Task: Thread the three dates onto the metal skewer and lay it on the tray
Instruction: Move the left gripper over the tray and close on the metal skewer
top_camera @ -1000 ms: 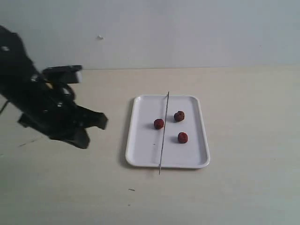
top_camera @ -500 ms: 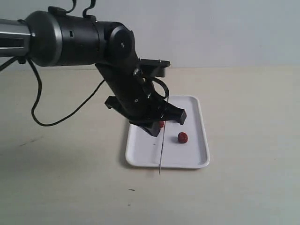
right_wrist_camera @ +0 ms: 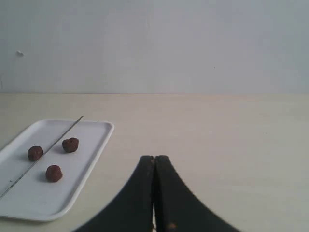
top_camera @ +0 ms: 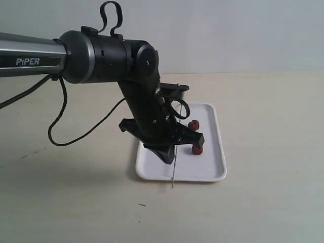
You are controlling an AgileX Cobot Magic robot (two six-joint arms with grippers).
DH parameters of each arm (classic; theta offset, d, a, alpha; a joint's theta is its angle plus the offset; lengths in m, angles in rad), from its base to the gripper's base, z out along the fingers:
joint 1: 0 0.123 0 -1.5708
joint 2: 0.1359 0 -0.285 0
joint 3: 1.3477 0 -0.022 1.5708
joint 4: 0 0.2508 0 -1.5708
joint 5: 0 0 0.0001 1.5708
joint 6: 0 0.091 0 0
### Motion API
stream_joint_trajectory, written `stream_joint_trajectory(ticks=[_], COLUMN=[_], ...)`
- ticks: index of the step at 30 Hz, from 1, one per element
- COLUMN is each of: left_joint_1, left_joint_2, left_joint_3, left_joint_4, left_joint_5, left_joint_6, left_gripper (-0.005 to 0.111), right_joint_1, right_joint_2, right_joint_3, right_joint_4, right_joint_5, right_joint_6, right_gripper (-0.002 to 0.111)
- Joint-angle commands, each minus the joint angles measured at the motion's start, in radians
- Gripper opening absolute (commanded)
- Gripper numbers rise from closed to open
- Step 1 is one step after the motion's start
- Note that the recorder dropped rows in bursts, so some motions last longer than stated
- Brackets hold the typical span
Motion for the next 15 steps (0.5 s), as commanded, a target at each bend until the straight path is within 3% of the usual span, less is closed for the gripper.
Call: stream_joint_trajectory(ticks=[1, 6, 15], left_joint_1=[-0.005, -0.005, -0.011], left_joint_2=[-0.006, -0.006, -0.006], left_joint_3=[-0.013, -0.013, -0.013], left_joint_4=[0.004, 0.004, 0.006], left_joint_5=[-0.021, -0.034, -0.103], left_joint_6=[0.028, 0.030, 0.012], left_gripper=[0.023, 0.038, 0.039], right_joint_1=[-0.005, -0.005, -0.005], right_joint_2=[-0.007, -0.007, -0.007], right_joint_3=[0.005, 0.005, 0.005], right_joint_4=[-0.001, -0.001, -0.001], right_joint_5=[-0.004, -0.006, -0.006], right_joint_6=[-0.003, -0.003, -0.003], right_gripper=[0.000, 0.000, 0.000])
